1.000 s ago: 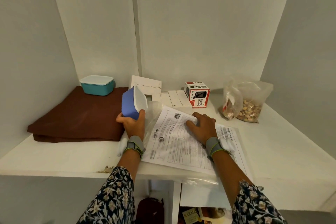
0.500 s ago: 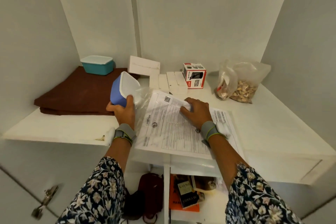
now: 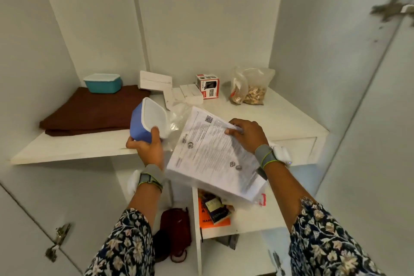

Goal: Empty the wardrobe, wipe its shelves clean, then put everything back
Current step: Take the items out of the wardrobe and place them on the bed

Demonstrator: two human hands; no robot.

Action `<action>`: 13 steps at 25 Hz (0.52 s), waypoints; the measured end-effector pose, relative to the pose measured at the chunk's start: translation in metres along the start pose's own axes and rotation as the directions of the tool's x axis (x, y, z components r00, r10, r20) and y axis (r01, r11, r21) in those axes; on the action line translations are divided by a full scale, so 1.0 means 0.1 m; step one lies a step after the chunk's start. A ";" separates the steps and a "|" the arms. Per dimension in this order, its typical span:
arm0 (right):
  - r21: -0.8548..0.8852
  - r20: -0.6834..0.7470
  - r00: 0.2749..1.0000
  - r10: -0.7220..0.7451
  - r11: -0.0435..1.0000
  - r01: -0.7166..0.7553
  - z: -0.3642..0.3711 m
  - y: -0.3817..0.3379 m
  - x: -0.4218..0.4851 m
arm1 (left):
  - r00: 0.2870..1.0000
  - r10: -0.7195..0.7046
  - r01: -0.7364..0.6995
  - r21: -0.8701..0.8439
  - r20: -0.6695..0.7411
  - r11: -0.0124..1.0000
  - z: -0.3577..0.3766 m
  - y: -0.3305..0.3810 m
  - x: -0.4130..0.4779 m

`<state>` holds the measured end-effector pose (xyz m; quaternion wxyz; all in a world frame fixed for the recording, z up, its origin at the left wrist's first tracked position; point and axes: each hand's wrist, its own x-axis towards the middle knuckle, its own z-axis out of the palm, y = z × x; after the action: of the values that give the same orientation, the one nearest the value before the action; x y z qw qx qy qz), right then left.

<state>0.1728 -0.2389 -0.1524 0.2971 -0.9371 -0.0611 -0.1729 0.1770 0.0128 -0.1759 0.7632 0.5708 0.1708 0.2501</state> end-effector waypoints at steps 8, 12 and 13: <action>0.125 -0.308 0.861 0.405 0.914 -0.386 -0.30 0.07 -2.27 | 0.943 -0.167 0.175 -0.002 0.287 0.985 -0.47 -0.30 -1.65; 0.290 -0.346 0.758 0.553 0.831 -0.475 -0.60 0.16 -3.33 | 0.859 -0.285 0.286 0.064 0.425 0.956 -0.55 -0.60 -2.59; 0.307 -0.369 0.721 0.587 0.809 -0.501 -0.74 0.24 -3.71 | 0.818 -0.328 0.315 0.109 0.471 0.943 -0.55 -0.69 -2.94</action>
<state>-0.1891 -0.3056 -0.2426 0.4262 -0.8156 0.2720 -0.2814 -0.0801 -0.1289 -0.2653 0.8049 0.5879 0.0721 -0.0350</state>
